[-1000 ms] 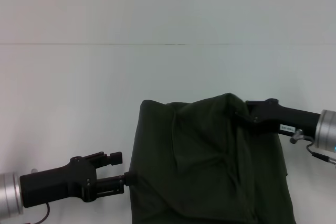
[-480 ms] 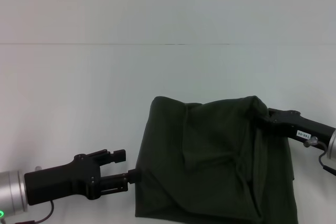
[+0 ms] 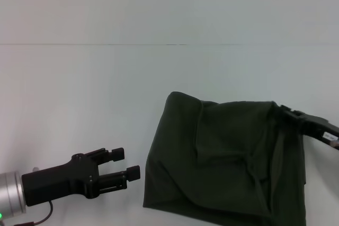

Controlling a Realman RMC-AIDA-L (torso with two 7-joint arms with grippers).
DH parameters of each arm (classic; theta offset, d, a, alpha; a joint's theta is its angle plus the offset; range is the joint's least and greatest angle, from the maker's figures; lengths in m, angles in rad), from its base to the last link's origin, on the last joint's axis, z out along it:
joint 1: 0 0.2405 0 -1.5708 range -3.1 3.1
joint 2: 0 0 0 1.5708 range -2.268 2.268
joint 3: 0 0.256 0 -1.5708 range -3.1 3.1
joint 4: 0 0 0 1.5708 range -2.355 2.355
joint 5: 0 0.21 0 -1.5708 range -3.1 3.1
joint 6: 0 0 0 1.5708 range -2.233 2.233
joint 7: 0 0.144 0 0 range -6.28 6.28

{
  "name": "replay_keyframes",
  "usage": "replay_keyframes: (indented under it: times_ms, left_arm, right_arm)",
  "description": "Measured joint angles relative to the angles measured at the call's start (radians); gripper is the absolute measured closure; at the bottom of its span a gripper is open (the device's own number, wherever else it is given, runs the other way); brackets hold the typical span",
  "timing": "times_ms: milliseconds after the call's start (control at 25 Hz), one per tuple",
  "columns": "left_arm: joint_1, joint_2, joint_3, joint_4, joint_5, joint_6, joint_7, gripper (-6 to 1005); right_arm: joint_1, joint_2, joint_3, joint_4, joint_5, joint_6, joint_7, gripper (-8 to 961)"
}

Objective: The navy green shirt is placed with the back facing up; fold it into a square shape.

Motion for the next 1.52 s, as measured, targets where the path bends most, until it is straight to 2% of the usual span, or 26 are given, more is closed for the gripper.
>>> replay_keyframes:
  times_ms: [240, 320, 400, 560, 720, 800, 1080, 1520]
  left_arm:
    - [0.002, 0.000, -0.001, -0.008, -0.002, 0.003, 0.000, 171]
    - [0.002, 0.001, -0.001, -0.011, -0.005, 0.004, 0.000, 171]
    - [0.002, 0.003, -0.002, -0.014, -0.014, 0.005, -0.003, 171]
    - [0.001, 0.004, -0.003, -0.022, -0.020, 0.006, -0.005, 171]
    - [0.002, 0.003, -0.008, -0.023, -0.020, 0.006, -0.005, 171]
    - [0.003, 0.002, -0.016, -0.023, -0.020, 0.006, -0.004, 171]
    - [0.007, 0.004, -0.023, -0.025, -0.020, 0.006, -0.005, 172]
    - [0.013, 0.001, -0.027, -0.025, -0.020, 0.004, -0.006, 172]
  right_arm:
    - [-0.034, -0.001, 0.092, -0.005, 0.000, -0.033, 0.008, 553]
    - [-0.046, -0.008, 0.106, -0.010, -0.001, -0.095, 0.001, 464]
    - [-0.057, -0.020, 0.108, -0.022, -0.004, -0.214, -0.042, 375]
    - [-0.055, -0.027, 0.056, -0.068, -0.025, -0.431, -0.149, 312]
    - [-0.009, -0.009, -0.092, -0.111, -0.071, -0.452, -0.199, 249]
    - [0.042, 0.002, -0.208, -0.130, -0.134, -0.414, -0.256, 249]
    - [0.115, 0.004, -0.350, -0.149, -0.198, -0.284, -0.261, 258]
    - [0.130, 0.008, -0.419, -0.193, -0.203, -0.196, -0.273, 269]
